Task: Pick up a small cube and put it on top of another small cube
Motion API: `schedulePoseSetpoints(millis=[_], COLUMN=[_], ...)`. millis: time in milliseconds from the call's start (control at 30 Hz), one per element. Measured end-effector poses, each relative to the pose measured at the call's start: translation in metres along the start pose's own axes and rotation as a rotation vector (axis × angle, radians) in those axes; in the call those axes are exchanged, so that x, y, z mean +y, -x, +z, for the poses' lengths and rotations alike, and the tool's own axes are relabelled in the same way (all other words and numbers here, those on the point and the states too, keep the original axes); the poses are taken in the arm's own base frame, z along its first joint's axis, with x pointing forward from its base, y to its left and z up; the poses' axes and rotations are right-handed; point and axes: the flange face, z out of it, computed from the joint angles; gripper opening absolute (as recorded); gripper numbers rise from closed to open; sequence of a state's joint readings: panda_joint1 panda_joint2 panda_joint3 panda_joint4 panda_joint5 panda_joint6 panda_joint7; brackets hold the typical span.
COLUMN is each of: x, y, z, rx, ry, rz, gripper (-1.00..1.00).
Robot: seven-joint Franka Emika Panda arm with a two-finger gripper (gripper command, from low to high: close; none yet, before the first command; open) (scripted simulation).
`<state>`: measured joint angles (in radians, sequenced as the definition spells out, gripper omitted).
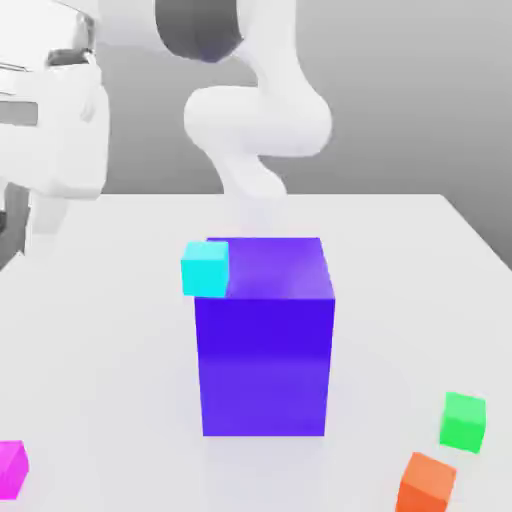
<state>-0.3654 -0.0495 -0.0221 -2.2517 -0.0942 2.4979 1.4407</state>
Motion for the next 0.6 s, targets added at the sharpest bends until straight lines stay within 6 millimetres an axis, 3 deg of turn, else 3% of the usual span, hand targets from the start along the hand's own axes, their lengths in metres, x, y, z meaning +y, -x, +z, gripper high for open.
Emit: schedulePoseSetpoints(millis=[67, 200, 367, 533, 567, 600], x=[0.008, 0.029, 0.072, 0.102, 0.105, 0.105], y=[-0.022, -0.046, -0.078, -0.082, -0.080, -0.080], z=[0.037, 0.108, 0.193, 0.267, 0.276, 0.276], rx=[-0.001, -0.013, -0.027, -0.032, -0.032, -0.032], ry=[0.051, 0.148, 0.268, 0.304, 0.305, 0.305], rz=[0.098, 0.261, 0.485, 0.555, 0.556, 0.556], gripper=[0.00, 0.00, 0.00, 0.00, -1.00, -1.00])
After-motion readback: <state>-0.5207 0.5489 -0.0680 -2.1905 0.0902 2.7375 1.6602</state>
